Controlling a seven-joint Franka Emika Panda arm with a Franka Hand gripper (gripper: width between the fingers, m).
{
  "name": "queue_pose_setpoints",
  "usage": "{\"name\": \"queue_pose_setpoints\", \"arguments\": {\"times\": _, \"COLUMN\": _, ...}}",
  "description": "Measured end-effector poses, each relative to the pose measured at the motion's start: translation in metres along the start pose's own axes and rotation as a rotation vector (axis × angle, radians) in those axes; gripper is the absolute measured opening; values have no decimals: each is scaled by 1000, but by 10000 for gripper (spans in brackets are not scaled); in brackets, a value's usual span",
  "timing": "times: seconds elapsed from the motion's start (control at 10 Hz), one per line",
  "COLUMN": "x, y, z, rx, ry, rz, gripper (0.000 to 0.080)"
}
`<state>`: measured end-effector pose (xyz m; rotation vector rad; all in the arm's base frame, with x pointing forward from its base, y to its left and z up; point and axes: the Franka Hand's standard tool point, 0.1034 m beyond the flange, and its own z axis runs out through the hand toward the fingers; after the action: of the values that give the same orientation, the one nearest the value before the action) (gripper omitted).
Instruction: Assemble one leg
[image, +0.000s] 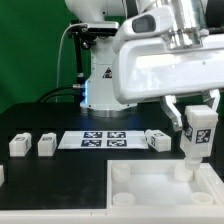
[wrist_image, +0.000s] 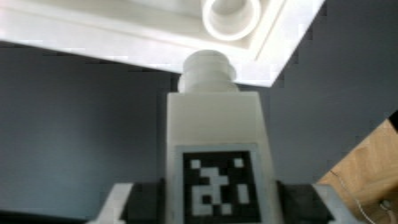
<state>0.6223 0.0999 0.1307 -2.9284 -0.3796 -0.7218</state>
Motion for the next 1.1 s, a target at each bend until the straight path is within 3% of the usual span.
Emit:
{"name": "queue_pose_setpoints", "arguments": {"times": 0.7, "x": -25, "y": -13, "z": 34, "rx": 19, "ry": -24, "rz": 3, "gripper": 290}}
{"name": "queue_pose_setpoints", "arguments": {"times": 1.1, "x": -20, "y": -15, "z": 40, "rx": 17, "ry": 3, "rz": 2, "gripper": 291}}
